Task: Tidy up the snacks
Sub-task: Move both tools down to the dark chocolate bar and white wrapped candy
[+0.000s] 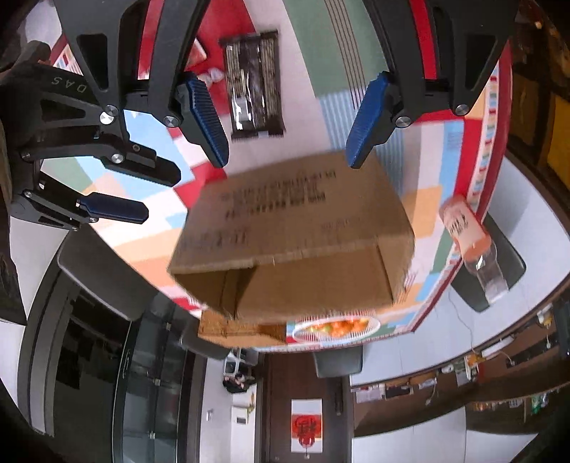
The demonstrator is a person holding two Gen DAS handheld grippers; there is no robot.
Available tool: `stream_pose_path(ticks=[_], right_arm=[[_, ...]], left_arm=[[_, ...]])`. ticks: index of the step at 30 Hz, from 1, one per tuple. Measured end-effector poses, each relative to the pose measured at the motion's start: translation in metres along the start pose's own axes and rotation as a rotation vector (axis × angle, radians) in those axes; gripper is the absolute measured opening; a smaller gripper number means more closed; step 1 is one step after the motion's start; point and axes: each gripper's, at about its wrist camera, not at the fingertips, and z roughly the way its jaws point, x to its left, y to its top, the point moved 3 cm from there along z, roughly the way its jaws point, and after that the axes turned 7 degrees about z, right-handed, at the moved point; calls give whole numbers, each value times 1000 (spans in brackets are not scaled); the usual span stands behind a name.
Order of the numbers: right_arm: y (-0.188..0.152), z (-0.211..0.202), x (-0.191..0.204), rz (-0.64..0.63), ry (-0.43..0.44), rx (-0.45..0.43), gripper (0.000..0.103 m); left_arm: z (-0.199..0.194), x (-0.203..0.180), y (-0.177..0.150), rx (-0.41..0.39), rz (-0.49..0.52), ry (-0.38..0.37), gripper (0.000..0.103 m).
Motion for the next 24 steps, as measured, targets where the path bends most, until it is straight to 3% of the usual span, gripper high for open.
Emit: stream_pose_path(ticks=[12, 24], right_arm=[[-64, 26, 9, -81, 41, 207, 49], [-99, 54, 12, -149, 58, 343, 49]], left_arm=[[20, -19, -56, 149, 24, -13, 68], [46, -24, -79, 251, 27, -31, 68]])
